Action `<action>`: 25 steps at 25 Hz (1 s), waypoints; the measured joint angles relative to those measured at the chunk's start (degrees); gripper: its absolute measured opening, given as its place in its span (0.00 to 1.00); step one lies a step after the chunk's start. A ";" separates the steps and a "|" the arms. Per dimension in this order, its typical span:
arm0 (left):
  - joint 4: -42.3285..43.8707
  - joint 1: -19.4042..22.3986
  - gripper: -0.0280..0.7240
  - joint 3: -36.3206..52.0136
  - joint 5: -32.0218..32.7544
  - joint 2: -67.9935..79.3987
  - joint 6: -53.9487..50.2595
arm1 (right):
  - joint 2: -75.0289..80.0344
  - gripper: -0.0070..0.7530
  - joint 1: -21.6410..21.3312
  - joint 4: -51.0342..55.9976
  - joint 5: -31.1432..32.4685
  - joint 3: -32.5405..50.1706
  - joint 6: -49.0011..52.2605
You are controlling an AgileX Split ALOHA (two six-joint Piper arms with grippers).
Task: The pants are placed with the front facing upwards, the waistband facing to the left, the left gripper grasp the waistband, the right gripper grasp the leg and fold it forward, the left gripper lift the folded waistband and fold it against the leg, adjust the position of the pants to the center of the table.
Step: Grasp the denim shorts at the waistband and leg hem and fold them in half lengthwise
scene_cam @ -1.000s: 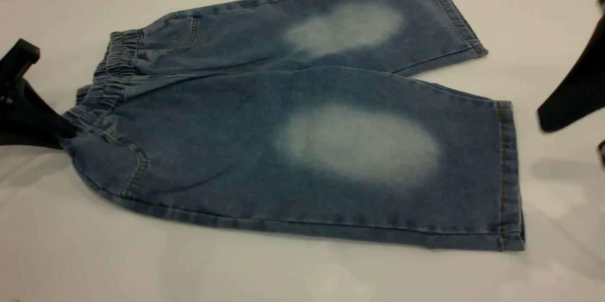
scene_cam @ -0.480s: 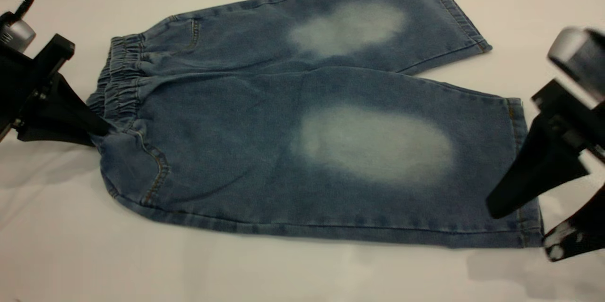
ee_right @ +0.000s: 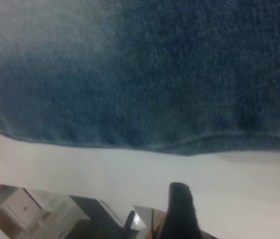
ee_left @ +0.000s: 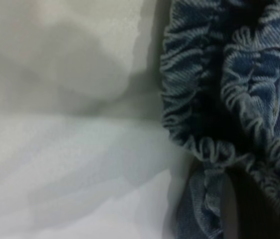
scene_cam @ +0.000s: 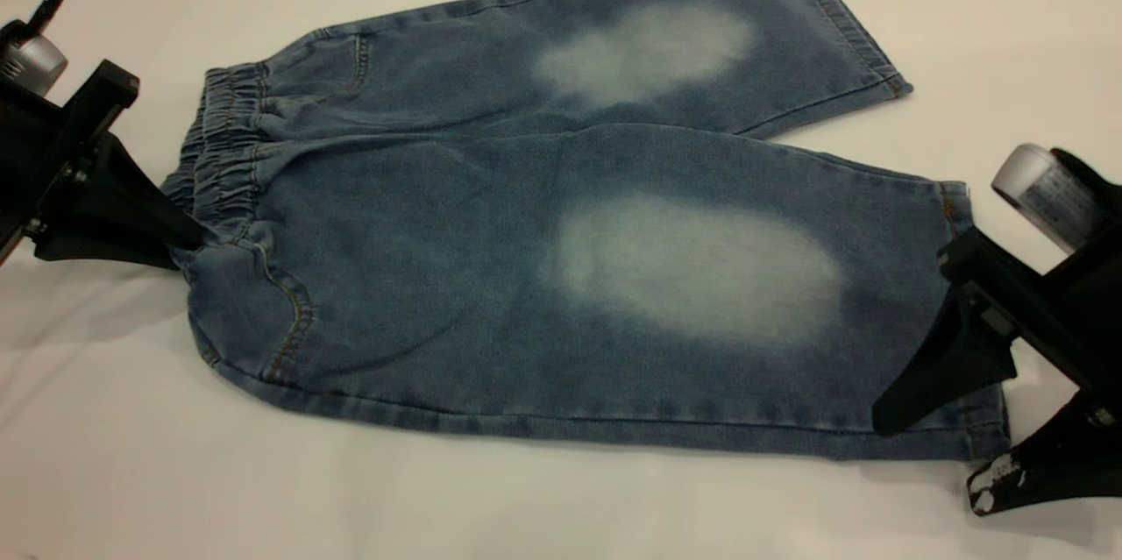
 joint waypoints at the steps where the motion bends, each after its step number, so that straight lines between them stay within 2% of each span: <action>1: 0.00 0.00 0.20 0.00 0.00 0.00 0.00 | 0.00 0.62 0.00 -0.94 -0.79 0.00 0.54; 5: 0.00 0.00 0.20 0.00 0.00 0.00 0.00 | -0.10 0.61 0.04 -3.23 -3.42 0.00 2.36; 14: 0.00 0.00 0.20 0.00 0.00 0.00 0.09 | -0.22 0.61 0.04 1.14 -5.36 -0.46 -4.71; 25: 0.00 0.00 0.20 0.00 0.33 0.00 0.13 | -0.01 0.60 0.04 19.91 -5.40 -0.57 -24.68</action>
